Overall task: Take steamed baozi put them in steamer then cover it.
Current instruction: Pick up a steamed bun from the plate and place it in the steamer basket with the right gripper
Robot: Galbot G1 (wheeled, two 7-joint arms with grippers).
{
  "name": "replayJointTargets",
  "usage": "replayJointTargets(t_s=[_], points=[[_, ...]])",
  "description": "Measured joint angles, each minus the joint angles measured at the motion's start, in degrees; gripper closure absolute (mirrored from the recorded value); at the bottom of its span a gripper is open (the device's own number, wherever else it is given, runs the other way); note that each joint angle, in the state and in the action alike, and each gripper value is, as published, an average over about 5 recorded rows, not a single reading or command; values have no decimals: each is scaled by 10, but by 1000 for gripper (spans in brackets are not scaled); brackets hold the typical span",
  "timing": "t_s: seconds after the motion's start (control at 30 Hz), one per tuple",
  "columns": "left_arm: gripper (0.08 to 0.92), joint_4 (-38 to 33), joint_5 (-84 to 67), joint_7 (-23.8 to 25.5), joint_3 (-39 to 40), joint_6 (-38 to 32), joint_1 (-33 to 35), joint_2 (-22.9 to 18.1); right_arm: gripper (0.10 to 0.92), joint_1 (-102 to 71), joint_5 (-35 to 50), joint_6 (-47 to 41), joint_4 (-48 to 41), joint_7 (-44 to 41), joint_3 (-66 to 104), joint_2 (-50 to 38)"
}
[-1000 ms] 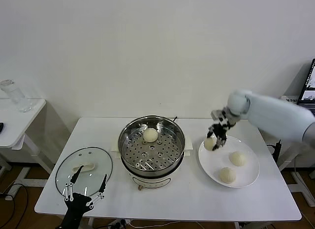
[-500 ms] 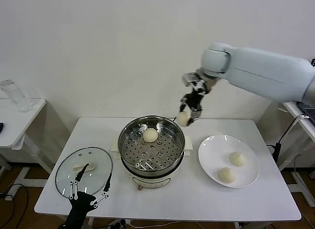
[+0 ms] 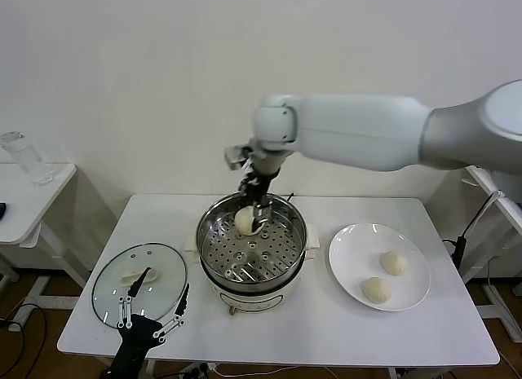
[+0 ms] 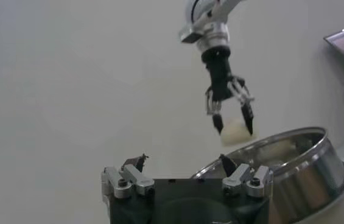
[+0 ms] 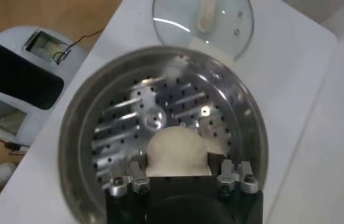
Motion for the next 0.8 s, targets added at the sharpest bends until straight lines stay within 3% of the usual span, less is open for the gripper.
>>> replayJointTargets(t_s=[0.43,0.8], points=[[177,-2,2,-2,-2,-4,0,0,342,-45,-8,-15,-31,36,-15,63],[177,-1,2,-4,-6,-7,0,1,206,-64,-11,-17,-38,57,-10,72]])
